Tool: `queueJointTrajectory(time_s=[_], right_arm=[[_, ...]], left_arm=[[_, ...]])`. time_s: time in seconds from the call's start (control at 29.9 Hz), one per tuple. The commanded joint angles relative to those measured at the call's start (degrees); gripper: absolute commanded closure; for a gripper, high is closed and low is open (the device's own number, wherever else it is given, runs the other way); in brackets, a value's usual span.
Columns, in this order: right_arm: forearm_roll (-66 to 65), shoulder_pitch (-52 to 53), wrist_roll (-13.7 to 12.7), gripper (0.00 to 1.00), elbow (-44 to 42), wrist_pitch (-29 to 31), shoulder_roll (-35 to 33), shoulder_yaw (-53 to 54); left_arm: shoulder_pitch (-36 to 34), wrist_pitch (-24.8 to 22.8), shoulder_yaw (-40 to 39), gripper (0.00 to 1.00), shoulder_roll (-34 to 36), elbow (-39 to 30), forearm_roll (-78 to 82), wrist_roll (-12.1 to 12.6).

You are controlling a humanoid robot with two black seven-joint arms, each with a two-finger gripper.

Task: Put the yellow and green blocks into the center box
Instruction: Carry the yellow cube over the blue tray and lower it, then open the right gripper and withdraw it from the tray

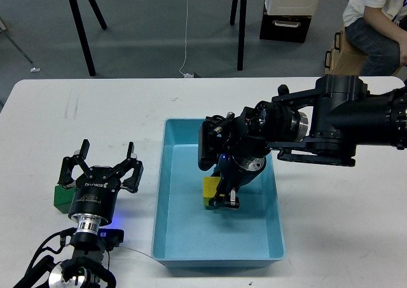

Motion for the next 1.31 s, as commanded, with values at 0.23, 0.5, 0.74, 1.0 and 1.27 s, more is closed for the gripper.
queueJointTrajectory(time_s=[0.23, 0.5, 0.74, 1.0, 1.27], right_arm=[[2.4, 1.0, 0.0, 0.04, -0.5, -0.1, -3.0, 1.0], [8.2, 1.6, 0.0, 0.03, -0.1, -1.7, -10.7, 11.0], [17.2, -2.4, 0.0, 0.03, -1.0, -4.6, -12.0, 29.7], [21.2, -9.0, 0.0, 0.03, 0.6, -8.2, -10.1, 48.0], [33.1, -20.1, 0.0, 0.01, 6.8, -22.0, -12.7, 57.6]], left_arm=[[-1.4, 0.7, 0.2, 0.00, 3.6, 0.0, 0.3, 0.1], [-5.1, 0.7, 0.1, 0.00, 12.5, -0.1, 0.8, 0.1], [-9.5, 1.0, -1.1, 0.00, 20.5, -0.7, 1.4, 0.0], [-11.5, 3.5, -11.7, 0.00, 22.9, -1.1, -0.3, 0.7], [-14.2, 0.5, -13.2, 0.00, 36.0, -0.8, 0.0, 2.0]])
